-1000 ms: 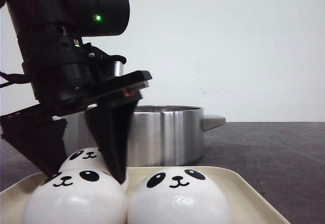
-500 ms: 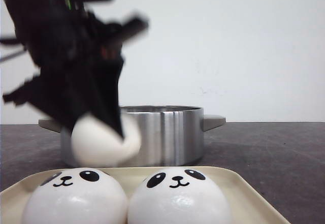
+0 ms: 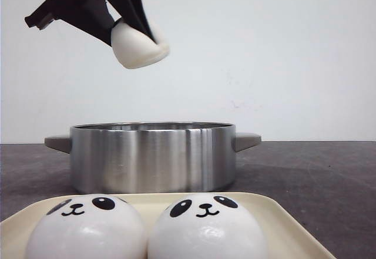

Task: Steam buns
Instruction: 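Carry the bun with the left gripper into the pot and release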

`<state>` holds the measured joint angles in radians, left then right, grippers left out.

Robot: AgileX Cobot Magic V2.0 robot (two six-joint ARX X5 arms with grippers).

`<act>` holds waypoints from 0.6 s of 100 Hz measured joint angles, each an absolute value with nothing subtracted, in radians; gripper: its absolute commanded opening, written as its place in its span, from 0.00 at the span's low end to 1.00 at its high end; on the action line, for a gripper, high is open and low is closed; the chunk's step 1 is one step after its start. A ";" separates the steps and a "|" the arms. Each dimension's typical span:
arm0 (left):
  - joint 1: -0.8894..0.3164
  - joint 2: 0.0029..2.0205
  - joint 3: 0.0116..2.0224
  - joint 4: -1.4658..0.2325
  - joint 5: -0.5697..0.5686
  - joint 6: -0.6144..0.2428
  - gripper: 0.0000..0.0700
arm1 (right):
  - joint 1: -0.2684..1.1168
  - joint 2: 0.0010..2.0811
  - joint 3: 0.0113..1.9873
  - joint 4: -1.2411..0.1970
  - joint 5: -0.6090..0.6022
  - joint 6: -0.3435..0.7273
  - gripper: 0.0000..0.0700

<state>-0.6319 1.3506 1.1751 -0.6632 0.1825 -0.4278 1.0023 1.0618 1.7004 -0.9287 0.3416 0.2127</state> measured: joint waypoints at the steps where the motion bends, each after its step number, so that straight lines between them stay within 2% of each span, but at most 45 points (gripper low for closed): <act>1: -0.626 1.359 1.180 -0.663 0.183 -0.425 0.01 | 1.002 1.062 1.700 -0.929 0.342 0.213 0.02; 24: -0.508 1.563 1.312 -0.698 0.180 -0.352 0.01 | 1.002 1.062 1.700 -0.929 0.342 0.213 0.02; 60: -0.473 1.817 1.392 -0.635 0.147 -0.313 0.01 | 1.002 1.062 1.700 -0.962 0.342 0.213 0.02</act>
